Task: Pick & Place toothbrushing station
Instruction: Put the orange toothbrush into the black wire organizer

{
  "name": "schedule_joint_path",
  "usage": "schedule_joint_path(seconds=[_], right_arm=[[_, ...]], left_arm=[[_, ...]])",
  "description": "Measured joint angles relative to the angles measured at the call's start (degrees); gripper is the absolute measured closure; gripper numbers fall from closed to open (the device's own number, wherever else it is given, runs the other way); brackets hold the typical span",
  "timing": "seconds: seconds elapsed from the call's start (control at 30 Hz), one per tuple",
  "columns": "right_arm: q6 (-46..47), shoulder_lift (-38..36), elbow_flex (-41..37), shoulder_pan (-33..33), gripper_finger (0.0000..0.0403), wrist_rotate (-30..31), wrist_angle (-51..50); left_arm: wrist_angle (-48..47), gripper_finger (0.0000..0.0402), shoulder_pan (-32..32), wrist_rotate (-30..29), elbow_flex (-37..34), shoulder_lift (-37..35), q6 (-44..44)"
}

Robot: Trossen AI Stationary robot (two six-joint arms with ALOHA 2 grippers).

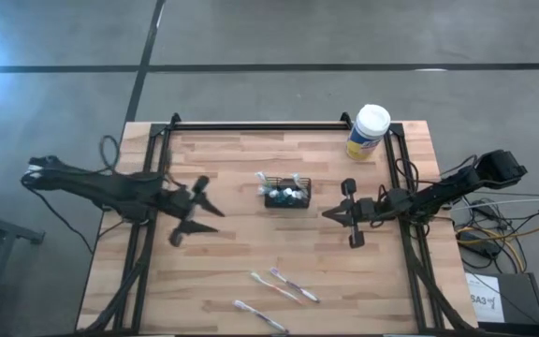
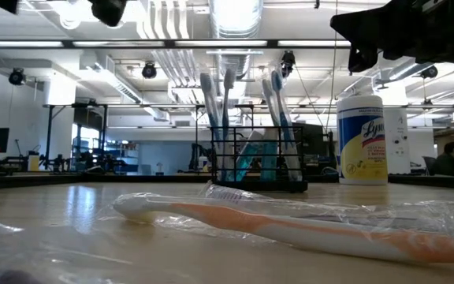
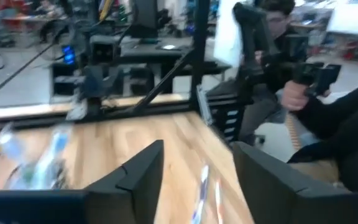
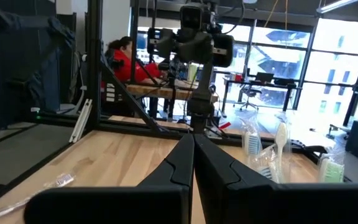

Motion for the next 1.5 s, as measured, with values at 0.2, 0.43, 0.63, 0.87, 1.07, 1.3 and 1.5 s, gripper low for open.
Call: schedule_joint_path(seconds=[0.2,0.43,0.63,0.87,1.07,1.3,1.5], right_arm=[[3.4,0.0,0.0,0.0,0.0394,-0.4,0.0],[11.5,0.0,1.6,0.1,0.0394,-0.4,-5.9],[15.6,0.2,15.7,2.7,0.0394,-0.4,-40.3],[17.2,6.0,32.9,7.9,0.0394,0.1,-61.4],[22.0,15.6,43.9,9.2,0.0394,7.8,-64.8],[27.3,30.0,59.5,9.2,0.0394,8.8,-76.8],[33.3,44.4,76.3,9.4,0.0392,7.9,-90.1]], left_arm=[[-17.6,0.031,-9.6,-23.0,-2.5,-12.6,-1.0],[-17.5,0.039,-15.3,-30.9,-11.6,-21.4,-1.1],[-14.6,0.0395,-15.3,-31.1,-19.9,-29.1,0.3],[-13.8,0.0397,-15.3,-31.4,-26.7,-38.9,0.8],[-12.6,0.0392,-15.1,-32.4,-28.9,-41.2,0.0],[-13.6,0.0386,-15.1,-33.5,-28.1,-41.1,-2.8],[-13.4,0.0392,-15.1,-33.5,-28.1,-41.1,-6.0]])
